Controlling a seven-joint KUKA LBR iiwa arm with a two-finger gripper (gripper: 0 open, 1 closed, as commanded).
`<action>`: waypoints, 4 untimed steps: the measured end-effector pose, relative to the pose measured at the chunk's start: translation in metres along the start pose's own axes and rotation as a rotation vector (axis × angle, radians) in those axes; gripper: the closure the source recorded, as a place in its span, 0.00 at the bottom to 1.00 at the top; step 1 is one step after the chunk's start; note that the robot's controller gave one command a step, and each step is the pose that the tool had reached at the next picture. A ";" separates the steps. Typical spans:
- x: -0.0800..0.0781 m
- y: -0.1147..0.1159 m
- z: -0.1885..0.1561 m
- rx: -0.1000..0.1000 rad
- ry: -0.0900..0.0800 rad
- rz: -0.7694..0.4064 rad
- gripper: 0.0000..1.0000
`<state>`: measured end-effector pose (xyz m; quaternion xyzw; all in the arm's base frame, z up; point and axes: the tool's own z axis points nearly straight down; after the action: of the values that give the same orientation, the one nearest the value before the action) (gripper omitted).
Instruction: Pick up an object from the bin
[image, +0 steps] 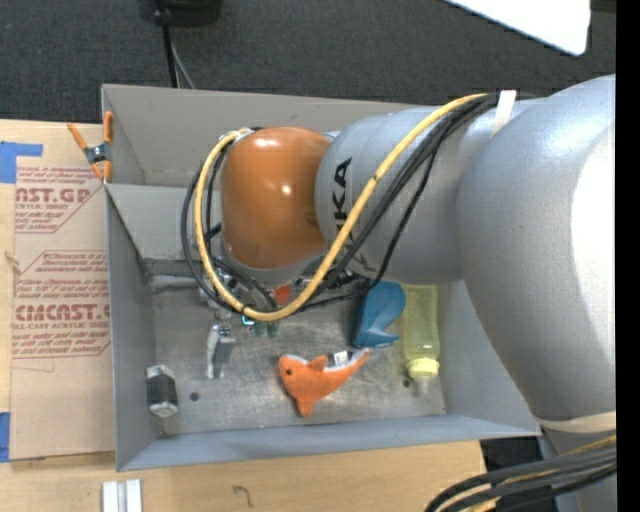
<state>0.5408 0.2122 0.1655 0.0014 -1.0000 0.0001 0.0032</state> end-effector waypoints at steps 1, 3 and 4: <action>-0.002 -0.001 -0.004 -0.001 -0.007 0.002 0.00; -0.048 -0.051 0.042 -0.006 -0.016 -0.053 0.00; -0.052 -0.060 0.047 -0.004 -0.018 0.011 0.00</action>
Offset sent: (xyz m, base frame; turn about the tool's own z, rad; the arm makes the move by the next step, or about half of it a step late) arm 0.0503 -0.0417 -0.0955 0.2241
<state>0.5929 0.1524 0.1180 -0.0041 -1.0000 -0.0020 -0.0057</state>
